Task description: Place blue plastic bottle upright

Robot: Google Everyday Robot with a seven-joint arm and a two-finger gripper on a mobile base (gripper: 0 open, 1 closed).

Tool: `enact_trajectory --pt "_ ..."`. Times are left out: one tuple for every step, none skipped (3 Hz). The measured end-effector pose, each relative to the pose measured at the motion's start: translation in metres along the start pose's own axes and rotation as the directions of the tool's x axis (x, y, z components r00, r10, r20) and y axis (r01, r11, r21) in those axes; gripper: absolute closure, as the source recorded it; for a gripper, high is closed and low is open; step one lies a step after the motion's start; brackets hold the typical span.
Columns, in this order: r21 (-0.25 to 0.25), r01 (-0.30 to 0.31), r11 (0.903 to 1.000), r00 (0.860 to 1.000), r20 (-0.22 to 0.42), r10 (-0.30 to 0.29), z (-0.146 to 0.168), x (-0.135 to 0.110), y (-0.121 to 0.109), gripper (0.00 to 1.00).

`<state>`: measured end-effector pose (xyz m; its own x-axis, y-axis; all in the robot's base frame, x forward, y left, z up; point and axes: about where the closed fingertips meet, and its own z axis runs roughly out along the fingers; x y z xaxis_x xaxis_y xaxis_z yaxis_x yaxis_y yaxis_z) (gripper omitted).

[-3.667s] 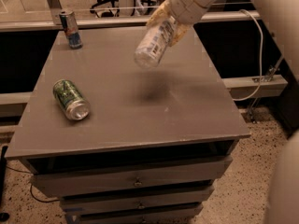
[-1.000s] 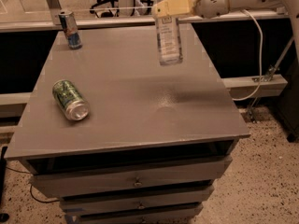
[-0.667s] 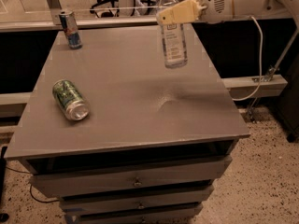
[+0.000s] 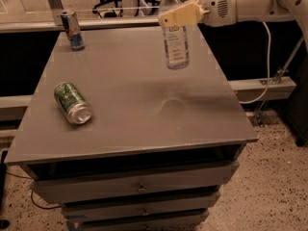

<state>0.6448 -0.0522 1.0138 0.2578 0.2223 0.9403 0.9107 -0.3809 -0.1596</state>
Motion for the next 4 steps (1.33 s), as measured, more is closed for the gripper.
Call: enact_trajectory --pt "0.01 0.018 0.9998 0.999 -0.04 -0.017 0.003 -0.003 -0.003 1.0" --pt "0.038 0.095 0.9947 0.984 -0.153 -0.088 0.003 -0.018 -0.013 1.0" --pt "0.043 0.165 0.9854 0.962 -0.226 -0.151 0.001 -0.034 -0.022 1.0" --pt "0.036 0.184 0.9823 0.955 -0.244 -0.17 -0.003 -0.043 -0.024 1.0"
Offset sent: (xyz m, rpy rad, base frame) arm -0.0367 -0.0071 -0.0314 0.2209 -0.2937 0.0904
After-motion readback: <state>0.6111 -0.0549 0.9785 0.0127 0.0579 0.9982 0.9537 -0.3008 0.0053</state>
